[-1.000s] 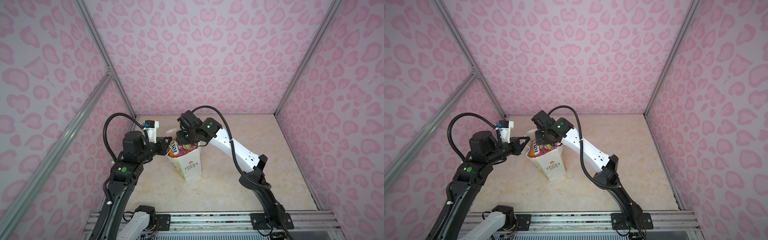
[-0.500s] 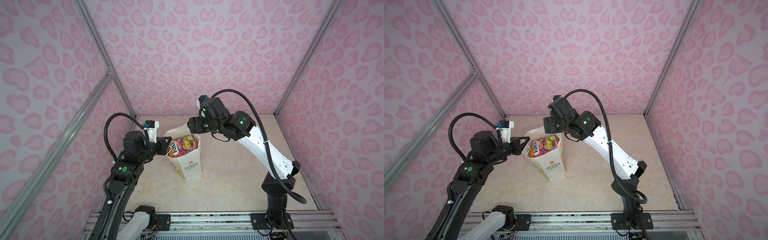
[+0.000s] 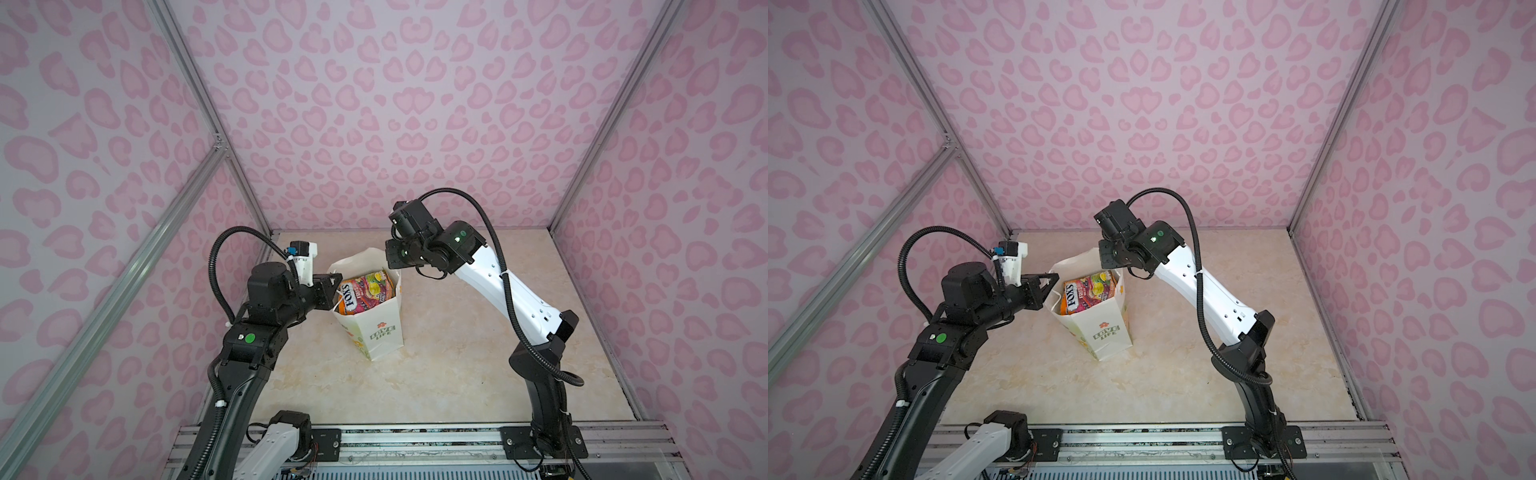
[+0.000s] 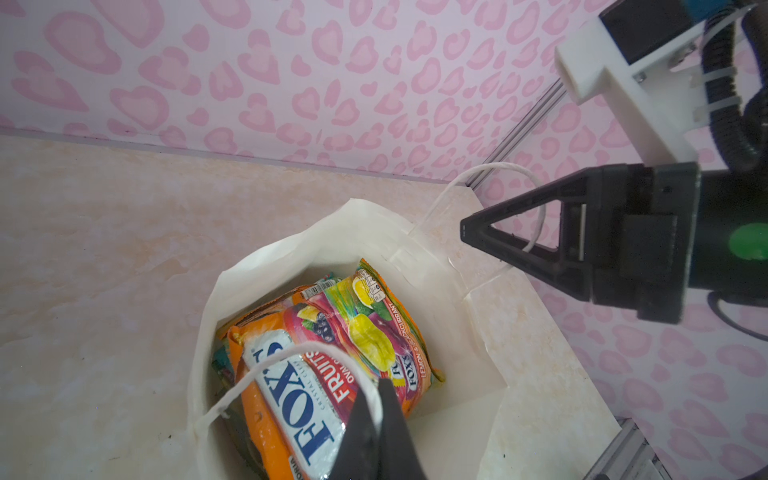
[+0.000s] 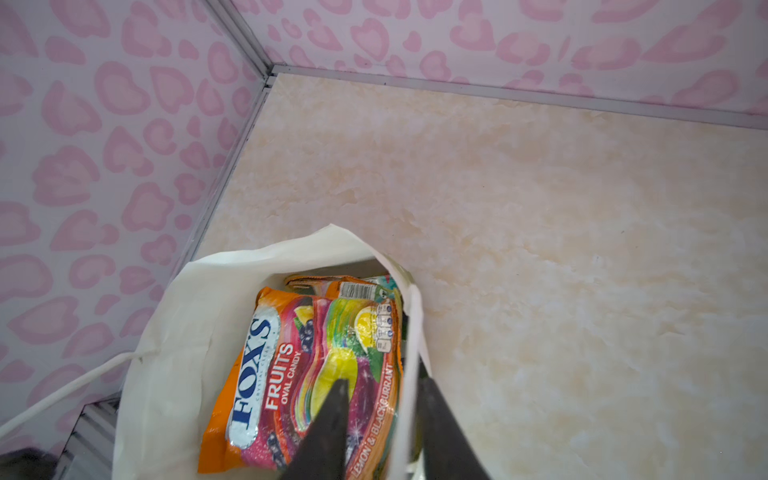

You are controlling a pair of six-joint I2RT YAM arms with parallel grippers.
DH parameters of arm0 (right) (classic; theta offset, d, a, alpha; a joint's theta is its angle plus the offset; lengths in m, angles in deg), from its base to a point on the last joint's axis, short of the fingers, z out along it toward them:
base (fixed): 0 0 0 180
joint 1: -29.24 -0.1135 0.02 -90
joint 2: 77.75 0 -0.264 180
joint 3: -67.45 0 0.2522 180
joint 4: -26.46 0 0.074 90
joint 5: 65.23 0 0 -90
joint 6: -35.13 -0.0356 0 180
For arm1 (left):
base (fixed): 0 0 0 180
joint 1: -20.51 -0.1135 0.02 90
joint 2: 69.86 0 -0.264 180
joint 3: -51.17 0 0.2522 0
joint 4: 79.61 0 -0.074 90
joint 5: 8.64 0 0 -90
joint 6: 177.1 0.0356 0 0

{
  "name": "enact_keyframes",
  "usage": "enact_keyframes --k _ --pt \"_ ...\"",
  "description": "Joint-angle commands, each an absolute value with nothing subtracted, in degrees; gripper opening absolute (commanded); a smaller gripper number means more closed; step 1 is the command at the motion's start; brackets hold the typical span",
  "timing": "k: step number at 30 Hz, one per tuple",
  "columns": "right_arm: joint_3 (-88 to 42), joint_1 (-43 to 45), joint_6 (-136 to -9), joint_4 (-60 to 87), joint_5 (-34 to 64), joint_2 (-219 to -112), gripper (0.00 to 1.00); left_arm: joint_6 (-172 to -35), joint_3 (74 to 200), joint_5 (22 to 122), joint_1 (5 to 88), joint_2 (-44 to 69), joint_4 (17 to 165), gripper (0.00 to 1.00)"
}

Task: Place the snacks into the paper bag
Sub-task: 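Open the right gripper and lift it out of the paper bag, then release the paper bag handle with the left gripper while the right gripper hovers beside it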

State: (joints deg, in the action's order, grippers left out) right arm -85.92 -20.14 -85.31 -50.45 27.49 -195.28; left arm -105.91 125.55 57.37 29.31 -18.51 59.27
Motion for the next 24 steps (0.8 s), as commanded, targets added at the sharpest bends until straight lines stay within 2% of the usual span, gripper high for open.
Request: enact_keyframes --k 1,5,10,15,24 --pt "-85.4 -20.0 -84.2 -46.7 22.7 -195.6 0.00 -105.0 125.3 58.7 29.2 -18.6 60.8 0.04" --pt "-83.1 -19.5 -83.2 -45.1 21.6 -192.3 0.00 -105.7 128.1 58.8 29.4 -16.3 58.9 0.04" --pt "-70.7 -16.6 -83.5 -38.7 21.6 -181.3 0.00 -110.0 139.1 54.2 31.3 -10.8 56.8 0.03" --pt "-56.5 -12.3 -85.0 -32.6 20.4 -169.5 0.00 -109.4 152.1 60.7 45.5 -3.2 55.2 0.03" --pt "-46.7 -7.2 -85.4 -30.2 15.6 -160.8 0.00 -114.8 153.3 64.1 47.3 2.9 58.9 0.03"
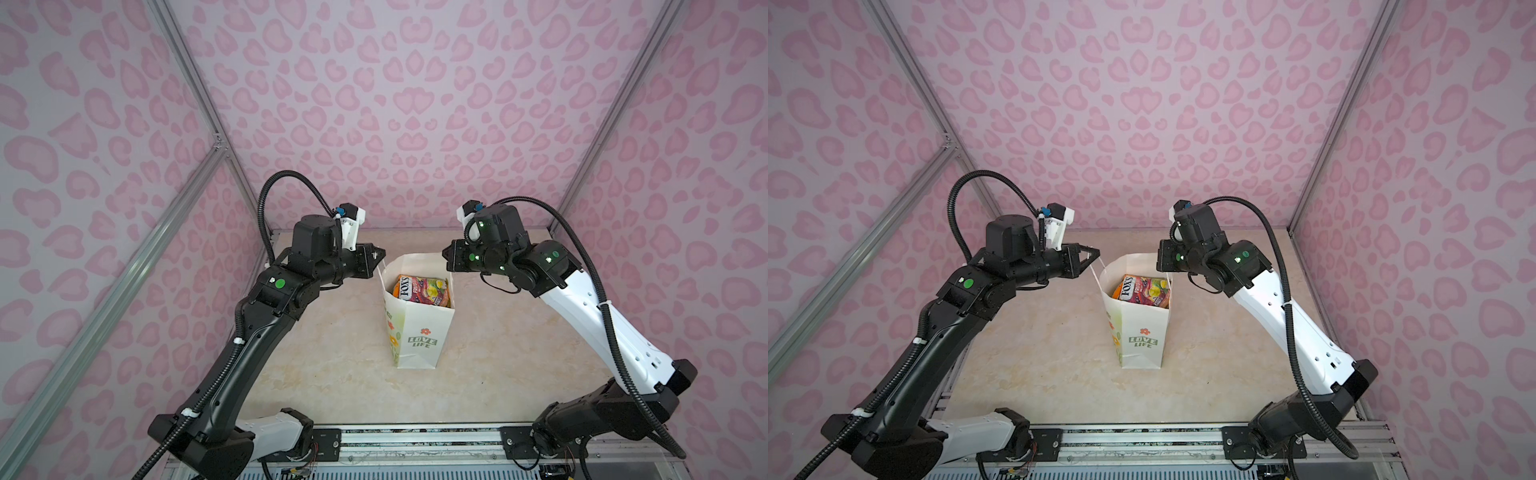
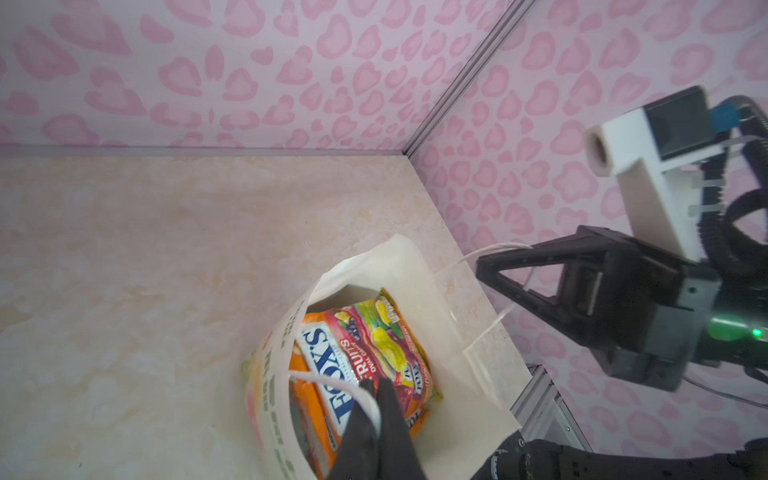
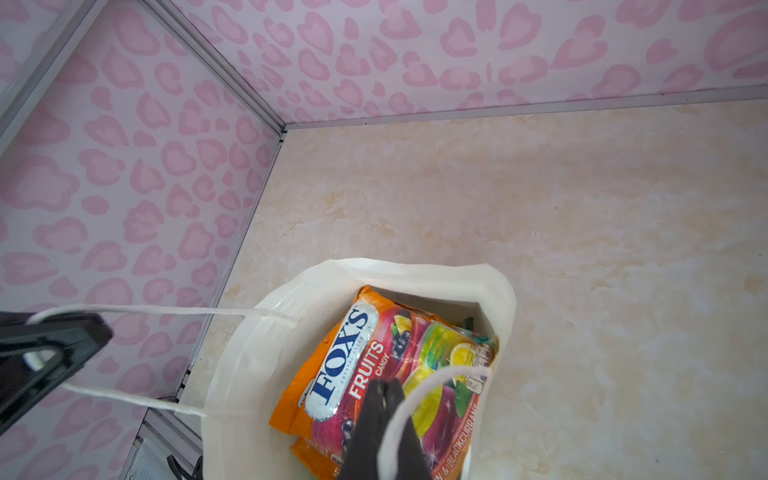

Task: Place the snacks into the paper bag
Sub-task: 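Release the paper bag handle with the left gripper while the right gripper hovers beside it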

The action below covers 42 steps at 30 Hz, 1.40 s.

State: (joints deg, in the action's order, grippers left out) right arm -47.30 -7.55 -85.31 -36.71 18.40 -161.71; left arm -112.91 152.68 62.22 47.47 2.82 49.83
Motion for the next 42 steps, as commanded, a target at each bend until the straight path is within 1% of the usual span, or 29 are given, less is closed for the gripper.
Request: enact_keyframes --k 1,7,11,18,23,25,26,29,32,38,39,41,42 --pt "-46.6 -7.1 -85.2 -30.1 15.3 -160.6 0.00 -114.9 153.3 64.3 47.3 3.2 59.0 0.03" --pt "-46.7 -5.2 -84.7 -28.3 13.1 -160.4 0.00 -116.7 154.4 62.0 47.5 5.8 60.0 0.03" --pt "-46.1 -4.5 -85.0 -26.4 12.0 -161.0 0.00 -117.1 154.4 62.4 47.9 5.9 60.0 0.03" --pt "-40.9 -3.6 -86.3 -23.7 11.0 -160.3 0.00 -118.7 146.3 64.3 48.2 2.1 62.0 0.03" --pt "-36.6 -3.1 -88.1 -21.9 9.9 -159.9 0.00 -119.0 143.7 65.5 48.2 1.7 61.9 0.03" --pt "-35.5 -3.0 -88.6 -21.3 9.9 -159.6 0.06 -119.0 143.5 66.2 48.2 1.5 61.8 0.05" --pt "-35.1 -3.0 -88.7 -20.8 9.8 -159.4 0.11 -119.0 143.4 66.8 48.2 1.4 61.7 0.07" --pt "-35.3 -2.8 -88.9 -20.8 9.8 -159.3 0.23 -118.8 143.7 67.9 48.1 1.2 61.2 0.22" --pt "-35.7 -2.8 -89.0 -20.7 9.6 -159.5 0.35 -118.7 143.8 68.2 48.1 1.1 61.0 0.33" --pt "-36.0 -2.8 -89.1 -20.9 9.4 -159.8 0.47 -118.0 143.2 70.2 48.1 -0.3 59.6 0.52" --pt "-36.1 -2.8 -89.1 -20.9 9.6 -159.8 0.49 -117.7 143.1 70.6 48.1 -0.6 59.3 0.57" --pt "-36.3 -2.8 -89.0 -21.0 9.6 -159.7 0.55 -117.0 142.9 70.8 48.1 -1.4 58.6 0.73" --pt "-36.3 -2.8 -89.0 -21.0 9.8 -159.6 0.58 -116.6 142.8 70.9 48.1 -1.8 58.2 1.00"
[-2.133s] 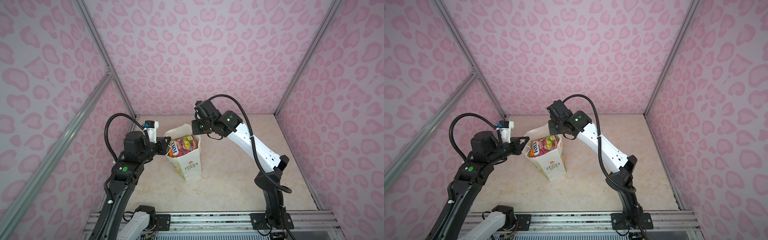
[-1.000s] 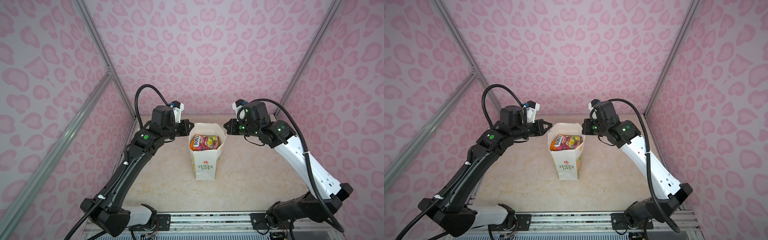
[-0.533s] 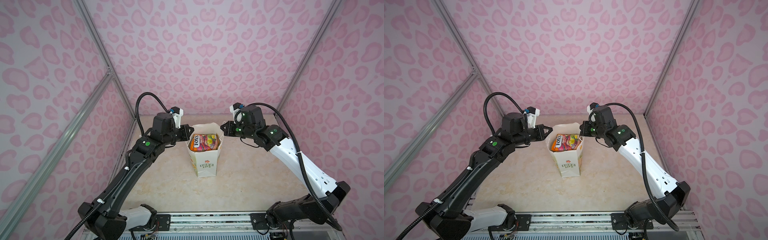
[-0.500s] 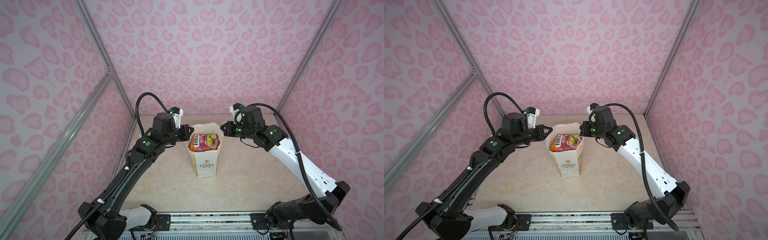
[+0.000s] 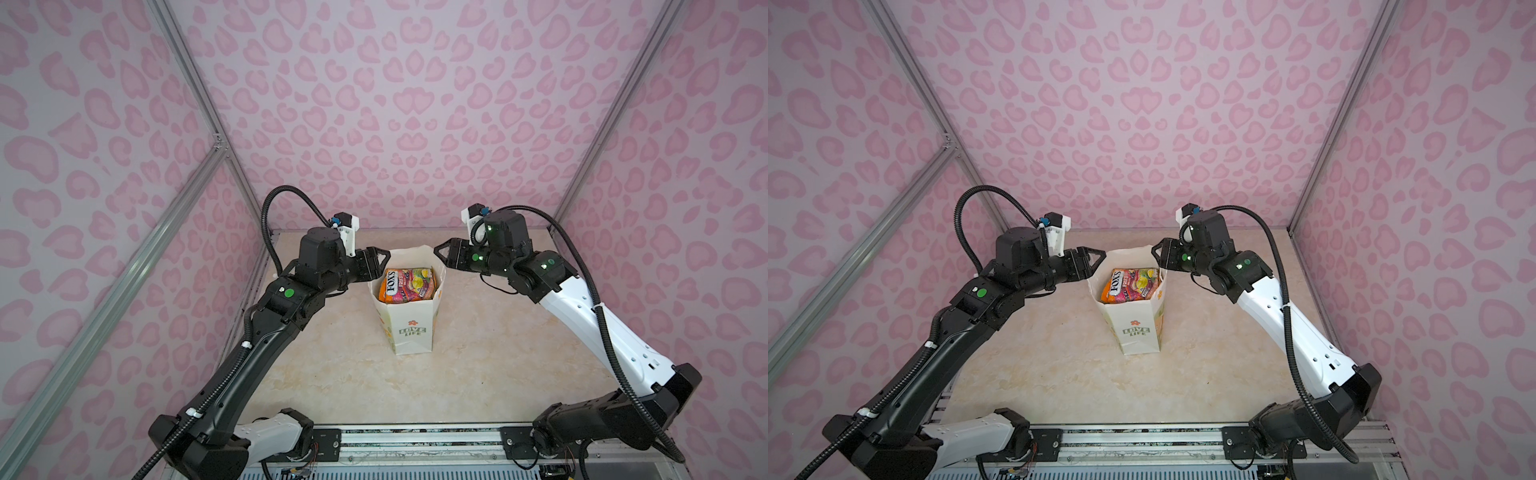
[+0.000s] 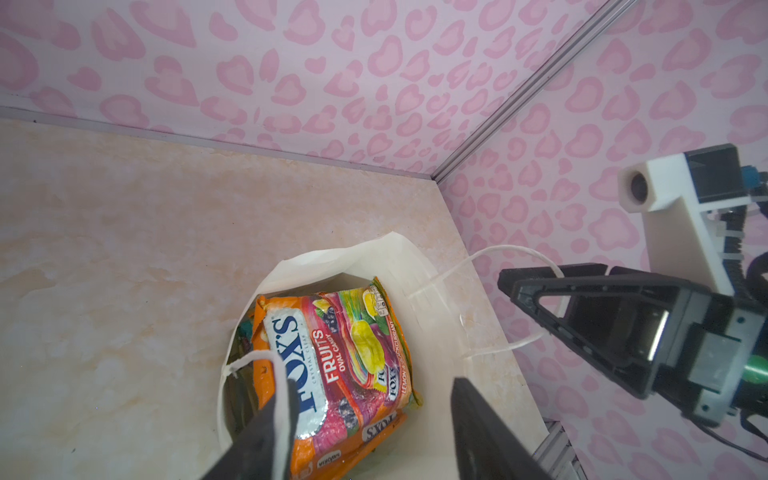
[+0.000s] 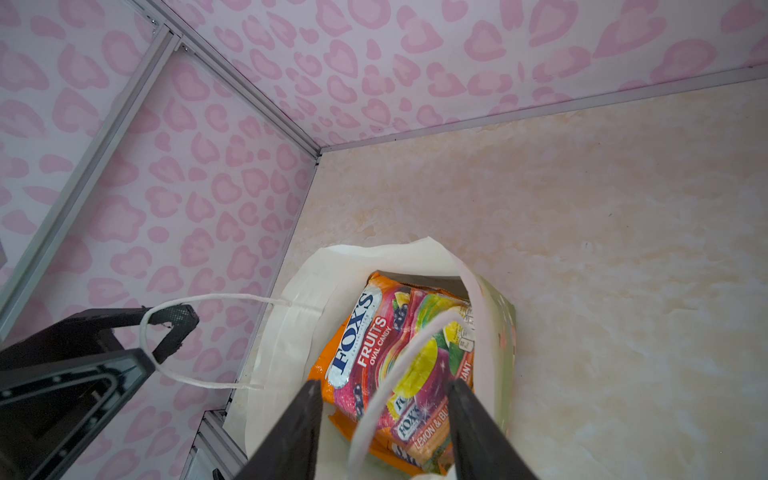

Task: Place the snacks into the paper bag

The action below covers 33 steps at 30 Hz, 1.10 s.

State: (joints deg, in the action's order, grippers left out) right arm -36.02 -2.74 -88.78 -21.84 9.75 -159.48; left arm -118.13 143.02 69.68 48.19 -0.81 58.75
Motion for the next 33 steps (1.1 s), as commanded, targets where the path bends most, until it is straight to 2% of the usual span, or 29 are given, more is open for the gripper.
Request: enact_keyframes --k 1,6,11,19,21,27,33 --pt "-36.4 -2.7 -89.0 -21.0 9.9 -159.4 0.61 -116.4 142.6 70.9 48.0 -2.1 57.9 0.97" --pt "-36.5 -2.8 -88.4 -21.1 10.7 -158.3 0.74 -115.4 142.4 70.9 47.8 -4.5 55.6 0.97" --pt "-36.2 -2.8 -87.5 -21.2 11.9 -156.6 0.96 -114.7 140.0 68.3 46.8 -8.1 53.4 0.97" --pt "-34.5 -2.6 -85.1 -24.5 19.9 -150.5 0.98 -115.3 139.3 66.5 43.0 -16.4 48.6 0.97" --pt "-33.5 -2.5 -84.1 -25.2 23.2 -148.0 0.98 -115.2 138.6 71.0 42.6 -18.5 47.1 0.97" --pt "-28.9 1.4 -83.2 -27.5 31.2 -142.0 0.98 -117.6 131.8 94.8 42.4 -25.0 45.5 0.97" --pt "-17.0 6.4 -83.3 -20.7 46.4 -137.2 0.98 -115.8 114.4 110.7 42.3 -29.1 59.9 0.96"
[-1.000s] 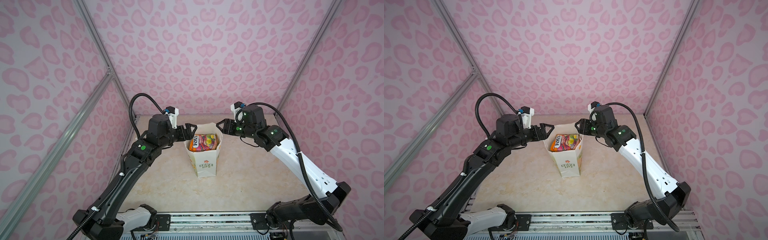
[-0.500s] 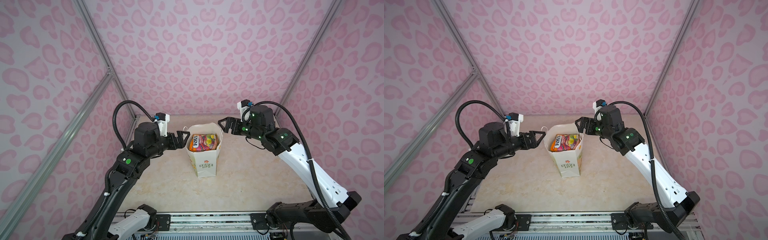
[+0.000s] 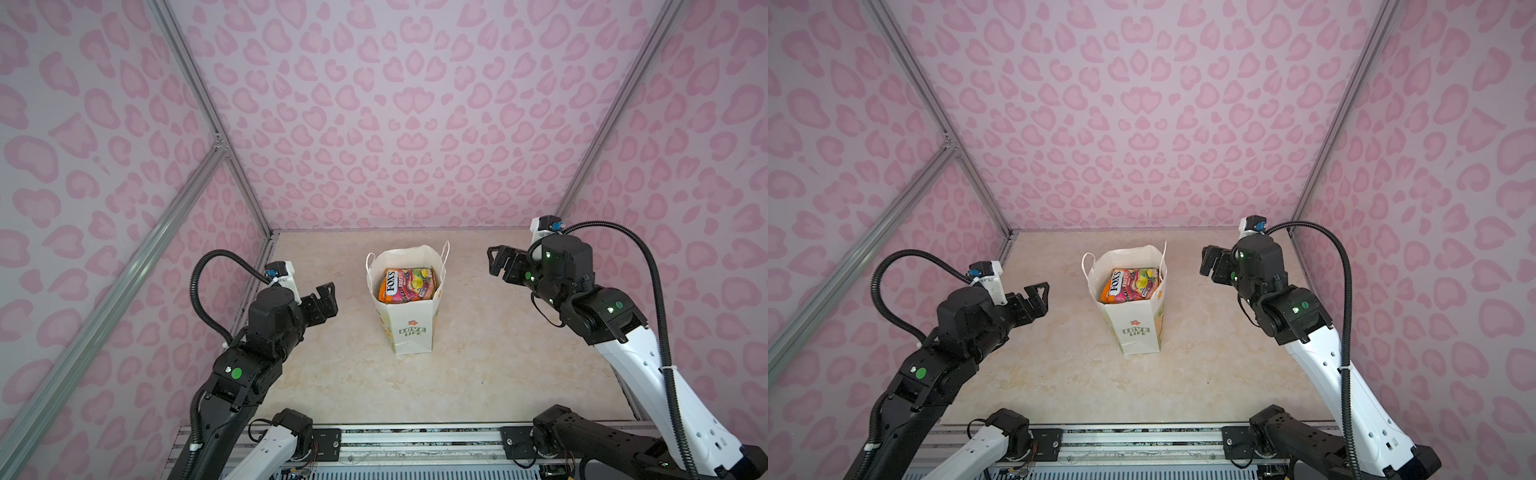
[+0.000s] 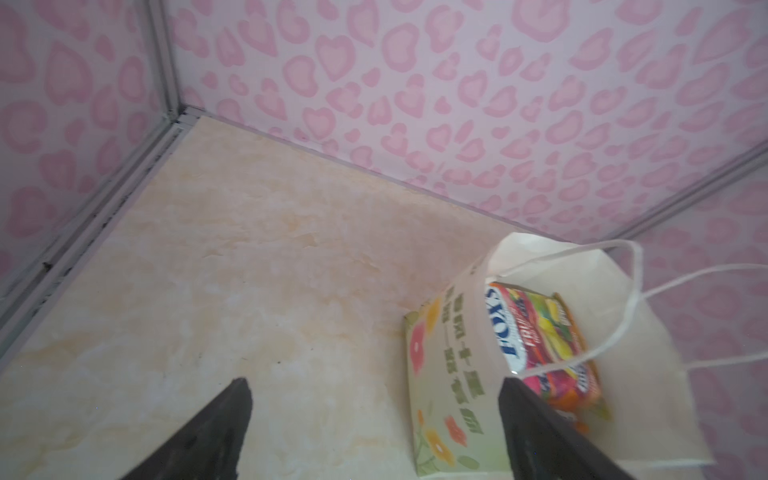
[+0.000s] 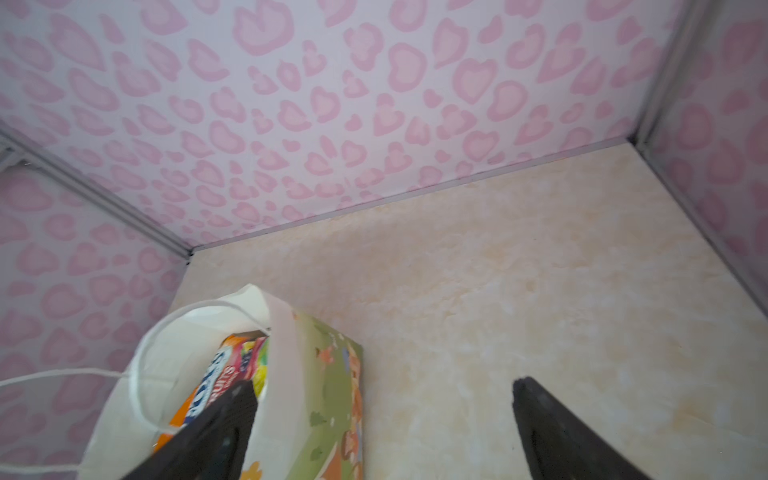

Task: Place the snacks into the paper bag

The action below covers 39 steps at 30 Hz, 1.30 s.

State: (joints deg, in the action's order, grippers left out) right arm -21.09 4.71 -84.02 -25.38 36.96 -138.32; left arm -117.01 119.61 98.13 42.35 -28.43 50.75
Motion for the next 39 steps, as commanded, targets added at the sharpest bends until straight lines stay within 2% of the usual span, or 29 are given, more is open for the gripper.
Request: enact_keyframes --k 1,4,8,15,23,28,30,32,33,39 --pt "-14.8 7.6 -82.9 -18.5 46.4 -136.6 0.98 -115.1 111.8 113.4 42.2 -28.9 62.9 0.96" --pt "-7.0 10.9 -81.1 -9.6 45.4 -135.2 0.98 -111.4 104.2 122.1 40.8 -26.7 74.2 0.96" --pt "2.2 14.2 -80.2 1.6 44.0 -133.3 0.98 -111.3 100.9 125.4 34.9 -19.7 82.0 0.97" --pt "9.7 18.6 -74.7 9.6 43.6 -135.3 0.98 -102.1 90.7 125.4 30.1 -11.6 107.8 0.97" --pt "19.7 20.6 -70.6 22.5 46.7 -137.1 0.98 -99.6 83.7 122.5 25.0 -3.4 122.5 0.98" --pt "24.8 20.6 -70.0 32.3 49.3 -142.0 0.98 -99.4 81.5 123.7 24.1 3.2 134.5 1.00" --pt "25.5 20.6 -67.9 35.3 49.4 -145.3 0.98 -100.1 81.6 122.2 24.0 4.6 135.7 0.97" --pt "25.5 20.6 -66.3 37.1 50.6 -148.2 0.98 -99.4 79.7 121.4 24.0 8.0 144.0 0.98" --pt "25.7 20.6 -66.1 38.4 51.6 -149.8 0.98 -98.9 80.7 120.1 24.2 7.7 142.0 0.97" --pt "26.0 20.5 -60.1 45.3 51.3 -157.3 0.98 -91.1 80.2 103.6 24.5 10.7 146.5 0.97"
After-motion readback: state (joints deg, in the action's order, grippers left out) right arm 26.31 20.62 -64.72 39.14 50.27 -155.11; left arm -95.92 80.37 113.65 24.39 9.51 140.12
